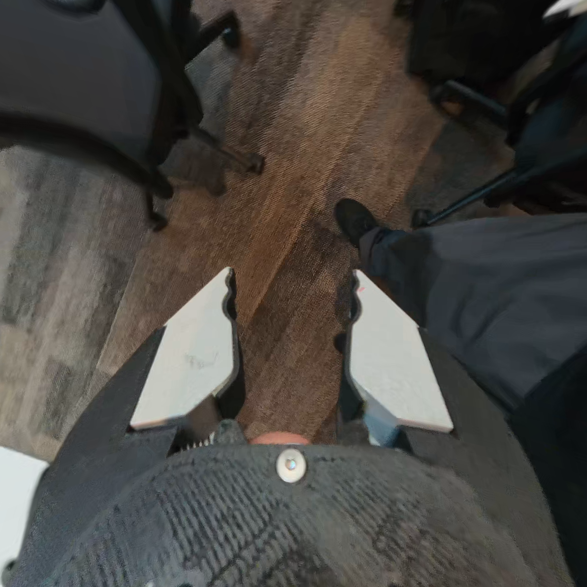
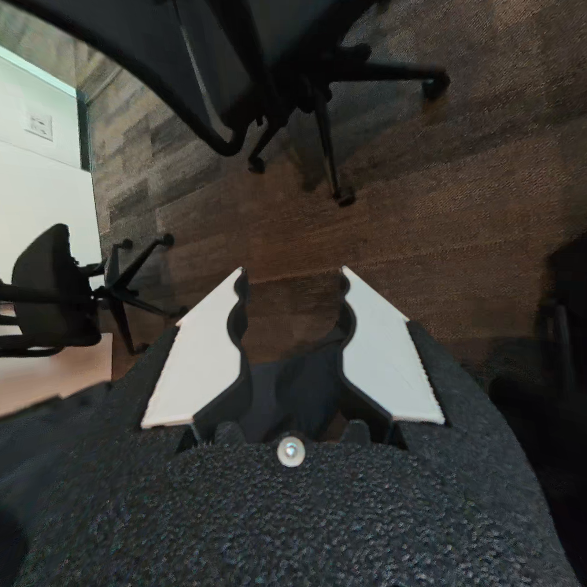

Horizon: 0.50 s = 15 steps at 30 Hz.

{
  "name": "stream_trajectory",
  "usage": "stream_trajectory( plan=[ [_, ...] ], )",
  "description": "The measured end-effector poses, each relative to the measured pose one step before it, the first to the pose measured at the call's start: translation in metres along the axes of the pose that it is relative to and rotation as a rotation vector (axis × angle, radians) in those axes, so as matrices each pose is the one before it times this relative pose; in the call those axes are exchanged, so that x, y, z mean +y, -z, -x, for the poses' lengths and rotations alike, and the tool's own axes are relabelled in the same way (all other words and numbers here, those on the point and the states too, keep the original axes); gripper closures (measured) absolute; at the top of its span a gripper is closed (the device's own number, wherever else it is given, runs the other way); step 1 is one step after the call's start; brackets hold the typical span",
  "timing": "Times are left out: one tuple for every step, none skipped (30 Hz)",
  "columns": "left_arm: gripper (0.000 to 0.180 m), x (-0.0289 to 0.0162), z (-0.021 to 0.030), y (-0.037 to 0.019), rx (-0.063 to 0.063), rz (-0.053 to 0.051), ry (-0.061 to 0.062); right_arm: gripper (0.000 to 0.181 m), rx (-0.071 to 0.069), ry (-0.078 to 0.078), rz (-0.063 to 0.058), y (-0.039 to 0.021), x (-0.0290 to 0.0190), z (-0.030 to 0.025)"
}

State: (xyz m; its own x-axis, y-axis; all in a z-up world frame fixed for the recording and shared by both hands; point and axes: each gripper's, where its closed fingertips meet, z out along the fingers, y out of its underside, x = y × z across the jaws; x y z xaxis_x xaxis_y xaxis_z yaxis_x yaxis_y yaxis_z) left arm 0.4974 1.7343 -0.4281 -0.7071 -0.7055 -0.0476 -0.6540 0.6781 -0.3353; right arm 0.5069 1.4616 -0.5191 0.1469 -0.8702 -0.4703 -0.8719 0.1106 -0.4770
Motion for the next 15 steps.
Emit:
stream_trajectory(
  plan=[
    [0.110, -0.01178, 0.00115, -0.00545, 0.0224, 0.0021, -0.0543, 0.126, 0.0549, 0.0093, 0.0355, 0.00236, 0.01007, -0.00975],
    [0.110, -0.01078, 0.00165, -0.00571, 0.0192, 0.0032, -0.0663, 0.122, 0.0754, 0.0026, -0.0264, 0.00936, -0.00256, -0.01314],
    [0.110, -0.00967, 0.00288, -0.00584, 0.0152, 0.0055, -0.0692, 0.123, 0.0419, -0.0376, -0.0595, 0.01400, -0.00282, -0.00803],
    [0.111, -0.00774, 0.00343, -0.00663, 0.0177, 0.0102, -0.0655, 0.125, 0.0157, -0.0640, -0.0582, 0.01357, 0.00532, -0.00217],
    [0.112, -0.00638, 0.00269, -0.00714, 0.0246, 0.0143, -0.0574, 0.125, 0.0167, -0.0301, -0.0185, 0.01092, 0.01548, -0.00021],
    [0.113, -0.00533, 0.00201, -0.00721, 0.0301, 0.0159, -0.0512, 0.125, 0.0382, 0.0273, 0.0187, 0.00858, 0.02114, -0.00167],
    [0.113, -0.00494, 0.00248, -0.00723, 0.0278, 0.0148, -0.0540, 0.124, 0.0491, 0.0455, 0.0221, 0.00814, 0.01995, -0.00235],
    [0.113, -0.00391, 0.00359, -0.00705, 0.0165, 0.0178, -0.0615, 0.121, 0.0452, 0.0161, 0.0043, 0.00992, 0.01723, -0.00013],
    [0.113, -0.00273, 0.00525, -0.00654, 0.0049, 0.0212, -0.0645, 0.120, 0.0337, -0.0343, -0.0226, 0.01240, 0.01399, 0.00166],
    [0.113, -0.00299, 0.00499, -0.00510, 0.0028, 0.0143, -0.0559, 0.119, 0.0075, -0.0530, -0.0374, 0.01276, 0.01192, 0.00625],
    [0.115, -0.00410, 0.00331, -0.00438, 0.0121, 0.0023, -0.0430, 0.121, 0.0179, -0.0328, -0.0242, 0.01034, 0.01335, 0.00632],
    [0.118, -0.00473, 0.00142, -0.00478, 0.0220, -0.0024, -0.0314, 0.121, 0.0560, -0.0310, -0.0127, 0.00704, 0.01338, 0.00325],
    [0.120, -0.00510, -0.00015, -0.00557, 0.0305, -0.0015, -0.0279, 0.122, 0.0263, -0.0221, -0.0059, 0.00496, 0.01044, 0.00716],
    [0.119, -0.00443, -0.00072, -0.00455, 0.0298, 0.0040, -0.0283, 0.123, 0.0292, -0.0093, 0.0053, 0.00538, 0.00795, 0.00671],
    [0.118, -0.00472, 0.00066, -0.00355, 0.0196, 0.0039, -0.0281, 0.122, 0.0665, -0.0189, -0.0179, 0.00889, 0.00042, -0.00002]
  ],
)
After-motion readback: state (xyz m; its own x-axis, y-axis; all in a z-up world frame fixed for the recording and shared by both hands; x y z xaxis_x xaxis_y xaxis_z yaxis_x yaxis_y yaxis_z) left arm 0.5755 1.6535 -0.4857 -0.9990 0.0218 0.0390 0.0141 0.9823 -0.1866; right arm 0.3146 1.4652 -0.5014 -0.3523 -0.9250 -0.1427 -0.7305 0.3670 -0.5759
